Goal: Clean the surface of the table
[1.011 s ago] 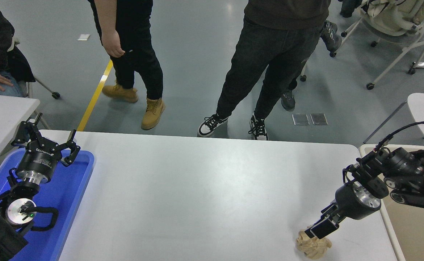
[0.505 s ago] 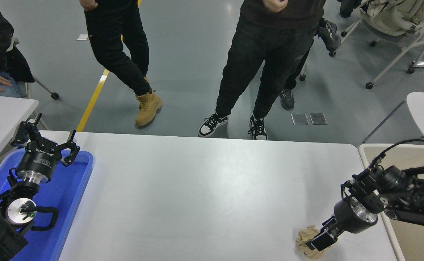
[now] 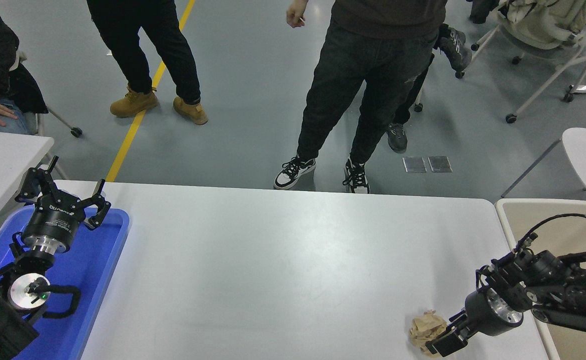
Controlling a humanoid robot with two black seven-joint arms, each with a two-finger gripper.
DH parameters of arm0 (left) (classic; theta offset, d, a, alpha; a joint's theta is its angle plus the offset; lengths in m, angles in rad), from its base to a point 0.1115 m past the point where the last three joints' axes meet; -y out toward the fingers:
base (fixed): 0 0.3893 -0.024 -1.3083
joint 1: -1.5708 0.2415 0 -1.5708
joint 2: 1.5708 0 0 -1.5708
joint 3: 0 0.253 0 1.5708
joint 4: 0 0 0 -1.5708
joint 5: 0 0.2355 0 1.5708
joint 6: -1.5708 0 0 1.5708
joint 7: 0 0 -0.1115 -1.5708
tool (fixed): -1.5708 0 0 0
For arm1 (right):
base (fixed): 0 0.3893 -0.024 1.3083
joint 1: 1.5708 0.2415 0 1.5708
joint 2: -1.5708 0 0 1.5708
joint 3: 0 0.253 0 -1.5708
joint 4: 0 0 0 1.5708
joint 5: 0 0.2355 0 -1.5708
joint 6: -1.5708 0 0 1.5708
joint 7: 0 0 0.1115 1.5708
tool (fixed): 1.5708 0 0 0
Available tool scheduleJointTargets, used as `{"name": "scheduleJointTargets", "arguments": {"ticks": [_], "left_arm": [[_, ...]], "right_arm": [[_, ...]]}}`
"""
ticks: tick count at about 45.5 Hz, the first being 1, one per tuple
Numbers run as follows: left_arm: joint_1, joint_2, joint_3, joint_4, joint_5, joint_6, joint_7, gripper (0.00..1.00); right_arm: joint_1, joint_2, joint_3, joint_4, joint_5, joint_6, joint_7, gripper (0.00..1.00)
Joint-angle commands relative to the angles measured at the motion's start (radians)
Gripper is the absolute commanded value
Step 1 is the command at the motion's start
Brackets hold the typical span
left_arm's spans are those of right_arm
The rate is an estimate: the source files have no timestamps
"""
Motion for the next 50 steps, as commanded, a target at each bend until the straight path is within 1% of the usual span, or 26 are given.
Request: {"name": "scheduleJointTargets", "arguments": {"ticks": [1, 5, 12, 14, 17, 19, 21, 24, 25, 26, 36, 42, 50], "left_arm": [[0.0, 0.0, 0.0, 0.0, 0.0, 0.0, 0.0, 1.0], [0.0, 0.0, 0.0, 0.0, 0.0, 0.0, 0.0, 1.0], [0.0, 0.0, 0.0, 0.0, 0.0, 0.0, 0.0, 1.0], [0.0, 0.0, 0.0, 0.0, 0.0, 0.0, 0.0, 1.0], [0.0, 0.0, 0.0, 0.0, 0.0, 0.0, 0.0, 1.0], [0.0, 0.0, 0.0, 0.0, 0.0, 0.0, 0.0, 1.0], [0.0, 0.0, 0.0, 0.0, 0.0, 0.0, 0.0, 1.0], [0.0, 0.0, 0.0, 0.0, 0.0, 0.0, 0.0, 1.0], [0.0, 0.0, 0.0, 0.0, 0.0, 0.0, 0.0, 1.0], [0.0, 0.0, 0.0, 0.0, 0.0, 0.0, 0.0, 1.0], [0.0, 0.0, 0.0, 0.0, 0.0, 0.0, 0.0, 1.0], [0.0, 0.0, 0.0, 0.0, 0.0, 0.0, 0.0, 1.0], [0.0, 0.0, 0.0, 0.0, 0.0, 0.0, 0.0, 1.0]], "right_arm": [[-0.042, 0.009, 0.039, -0.03, 0.008, -0.049, 0.001, 0.98], [-0.051, 0.015, 0.06, -0.045, 0.01, -0.061, 0.004, 0.97], [-0.058, 0.037, 0.071, -0.082, 0.01, -0.098, 0.015, 0.74], [-0.062, 0.037, 0.07, -0.087, 0.01, -0.098, 0.021, 0.64], [-0.065, 0.037, 0.062, -0.088, 0.008, -0.098, 0.055, 0.43], [-0.066, 0.037, 0.057, -0.088, 0.005, -0.098, 0.084, 0.3], [-0.066, 0.037, 0.054, -0.088, 0.002, -0.098, 0.105, 0.22], [-0.065, 0.038, 0.053, -0.088, -0.001, -0.096, 0.118, 0.13], [-0.065, 0.038, 0.051, -0.088, -0.003, -0.096, 0.121, 0.08], [-0.065, 0.038, 0.05, -0.087, -0.003, -0.092, 0.121, 0.0], [-0.054, 0.027, 0.044, -0.09, 0.0, -0.09, 0.129, 0.0], [-0.046, 0.014, 0.064, -0.088, 0.004, -0.095, 0.155, 0.0], [-0.051, -0.026, 0.188, -0.088, 0.019, -0.098, 0.178, 0.0]]}}
